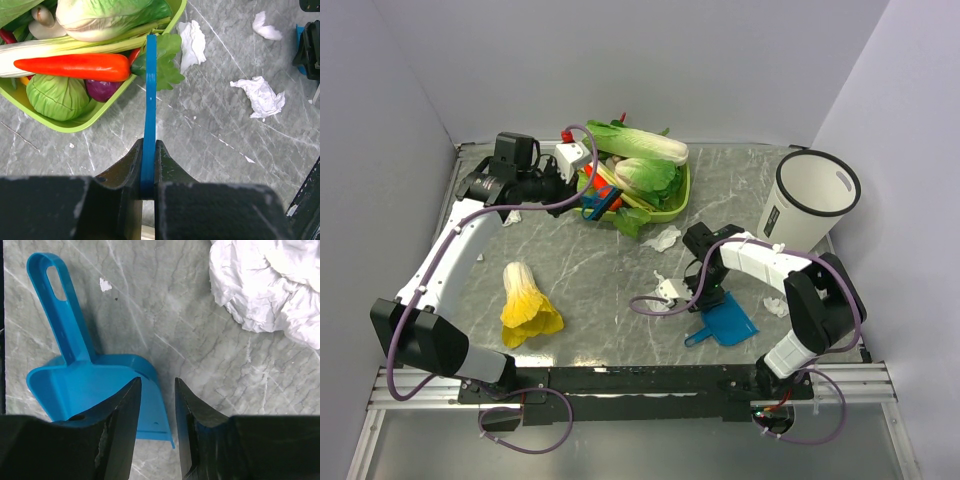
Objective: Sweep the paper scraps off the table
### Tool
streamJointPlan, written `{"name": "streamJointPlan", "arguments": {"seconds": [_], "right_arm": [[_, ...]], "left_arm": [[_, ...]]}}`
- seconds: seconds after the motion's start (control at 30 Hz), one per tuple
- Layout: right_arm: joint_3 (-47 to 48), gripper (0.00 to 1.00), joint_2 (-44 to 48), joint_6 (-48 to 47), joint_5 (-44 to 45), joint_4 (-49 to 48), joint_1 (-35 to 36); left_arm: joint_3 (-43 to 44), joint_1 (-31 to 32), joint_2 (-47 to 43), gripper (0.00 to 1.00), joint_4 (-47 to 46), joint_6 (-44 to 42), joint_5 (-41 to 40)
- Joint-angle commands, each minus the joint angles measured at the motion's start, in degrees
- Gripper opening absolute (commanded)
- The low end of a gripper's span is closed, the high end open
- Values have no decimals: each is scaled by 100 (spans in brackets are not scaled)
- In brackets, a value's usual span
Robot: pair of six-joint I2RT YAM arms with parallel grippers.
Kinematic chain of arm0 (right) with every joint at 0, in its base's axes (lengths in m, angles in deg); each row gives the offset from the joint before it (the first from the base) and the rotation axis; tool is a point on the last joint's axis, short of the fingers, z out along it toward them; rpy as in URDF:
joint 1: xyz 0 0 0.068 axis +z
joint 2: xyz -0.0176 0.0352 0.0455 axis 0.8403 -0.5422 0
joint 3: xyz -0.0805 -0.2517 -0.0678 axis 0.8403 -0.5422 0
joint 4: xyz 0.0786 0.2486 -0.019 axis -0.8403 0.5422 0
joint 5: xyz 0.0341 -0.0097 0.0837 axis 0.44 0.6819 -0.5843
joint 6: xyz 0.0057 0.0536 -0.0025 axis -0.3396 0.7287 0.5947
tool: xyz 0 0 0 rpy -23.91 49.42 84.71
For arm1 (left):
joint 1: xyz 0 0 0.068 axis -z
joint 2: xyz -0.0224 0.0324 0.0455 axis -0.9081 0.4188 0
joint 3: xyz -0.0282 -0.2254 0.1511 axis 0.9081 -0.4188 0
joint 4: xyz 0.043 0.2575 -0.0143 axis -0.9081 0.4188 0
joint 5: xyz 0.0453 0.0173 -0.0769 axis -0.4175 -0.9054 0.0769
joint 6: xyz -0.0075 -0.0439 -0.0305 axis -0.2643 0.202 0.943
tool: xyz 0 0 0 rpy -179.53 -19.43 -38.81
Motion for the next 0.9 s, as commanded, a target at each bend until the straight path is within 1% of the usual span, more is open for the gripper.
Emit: {"name": "streamJointPlan", "arguments": {"seconds": [0.0, 0.13, 0.2, 0.23, 0.27, 0.3, 0.33, 0.43, 0.53, 0.6, 0.67, 0.73, 0.77, 0.8, 0.83, 0.87], "right_arm": [[157, 40, 30, -189, 68, 309, 4], [-36, 40, 118, -338, 209, 214, 22], [-89, 37, 83, -286, 200, 65, 13], [-89, 34, 66, -277, 174, 29, 31], [-63, 28, 57, -277, 148, -15, 48], [-36, 25, 39, -277, 95, -41, 74], [7, 18, 48, -294, 51, -94, 136], [17, 11, 109, -601, -2, -304, 354], [-89, 10, 189, -1076, 156, -490, 627], [226, 11, -83, -1216, 218, -315, 707], [482, 11, -260, -1392, 235, -183, 742], [404, 12, -155, -1857, 227, -261, 769], [351, 15, -102, -1981, 192, -435, 812], [307, 21, -41, -2208, 139, -533, 822], [228, 38, 82, -2228, 104, -638, 830], [202, 43, 135, -2219, 69, -744, 830]], "left_arm": [[156, -23, -37, 1, 6, -134, 66], [112, -23, -37, 1, -20, -134, 84], [112, -23, -19, 1, -20, -134, 101], [120, -23, -11, 1, -11, -134, 101], [155, -23, -11, 1, -20, -134, 84], [164, -23, -11, 1, -11, -143, 66], [173, -23, -2, 1, -3, -143, 66], [156, -23, -11, 1, -11, -161, 66], [164, -23, 7, 1, -11, -152, 84], [191, -23, 24, 1, -11, -134, 110], [226, -23, 33, 1, -3, -126, 136], [235, -23, 42, 1, -20, -117, 154], [235, -23, 42, 1, -11, -126, 154], [226, -23, 42, 1, -20, -117, 145], [226, -23, 42, 1, -11, -117, 145], [235, -23, 51, 1, -11, -126, 119]]}}
